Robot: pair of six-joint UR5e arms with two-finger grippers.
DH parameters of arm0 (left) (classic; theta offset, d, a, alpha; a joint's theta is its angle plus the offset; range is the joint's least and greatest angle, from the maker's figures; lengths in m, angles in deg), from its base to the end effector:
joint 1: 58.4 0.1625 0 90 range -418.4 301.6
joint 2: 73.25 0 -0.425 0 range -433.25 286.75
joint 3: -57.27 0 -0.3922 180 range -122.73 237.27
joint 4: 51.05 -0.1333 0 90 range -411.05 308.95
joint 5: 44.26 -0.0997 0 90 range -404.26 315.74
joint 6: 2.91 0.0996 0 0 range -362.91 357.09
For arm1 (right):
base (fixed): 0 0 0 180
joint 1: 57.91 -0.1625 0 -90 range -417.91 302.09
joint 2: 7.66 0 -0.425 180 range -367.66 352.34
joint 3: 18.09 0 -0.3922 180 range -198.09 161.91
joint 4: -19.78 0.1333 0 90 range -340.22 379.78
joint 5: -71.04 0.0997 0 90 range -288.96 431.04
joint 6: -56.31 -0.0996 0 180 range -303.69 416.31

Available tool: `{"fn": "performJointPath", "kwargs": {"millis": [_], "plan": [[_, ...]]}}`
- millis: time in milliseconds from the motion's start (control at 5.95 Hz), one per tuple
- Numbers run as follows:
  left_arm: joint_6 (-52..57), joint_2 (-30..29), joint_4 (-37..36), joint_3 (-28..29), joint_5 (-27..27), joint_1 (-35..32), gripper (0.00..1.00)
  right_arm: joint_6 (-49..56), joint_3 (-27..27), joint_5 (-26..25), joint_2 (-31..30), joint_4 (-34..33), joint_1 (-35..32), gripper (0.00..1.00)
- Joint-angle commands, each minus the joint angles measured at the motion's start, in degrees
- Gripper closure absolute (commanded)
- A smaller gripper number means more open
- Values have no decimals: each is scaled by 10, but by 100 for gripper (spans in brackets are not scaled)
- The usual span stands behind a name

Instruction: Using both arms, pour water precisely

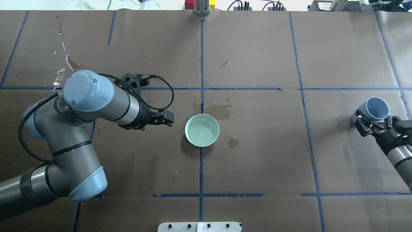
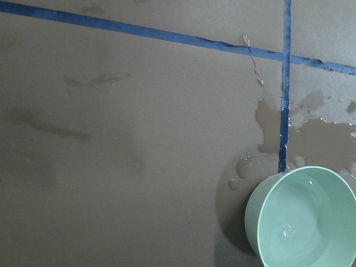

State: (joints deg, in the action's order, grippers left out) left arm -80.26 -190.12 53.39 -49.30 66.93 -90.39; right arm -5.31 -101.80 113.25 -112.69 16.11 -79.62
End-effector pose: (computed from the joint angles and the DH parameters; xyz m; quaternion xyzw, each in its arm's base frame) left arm 0.4646 -0.4049 0.2369 0.0318 0.5011 -0.0568 0.8629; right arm -0.2559 -0.3248 0.6535 0.5175 -0.3005 0.1724 0.7824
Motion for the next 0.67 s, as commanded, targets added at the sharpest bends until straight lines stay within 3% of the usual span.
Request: {"fn": "performJointPath", "kwargs": {"millis": [0,504], "plan": [[-1,1,1,-2,0,0,1,0,-3,2,-1,1,-1,0],[-1,2,0,-2,0,-1,1,3,-9,44,-19,38,-4,0]]}}
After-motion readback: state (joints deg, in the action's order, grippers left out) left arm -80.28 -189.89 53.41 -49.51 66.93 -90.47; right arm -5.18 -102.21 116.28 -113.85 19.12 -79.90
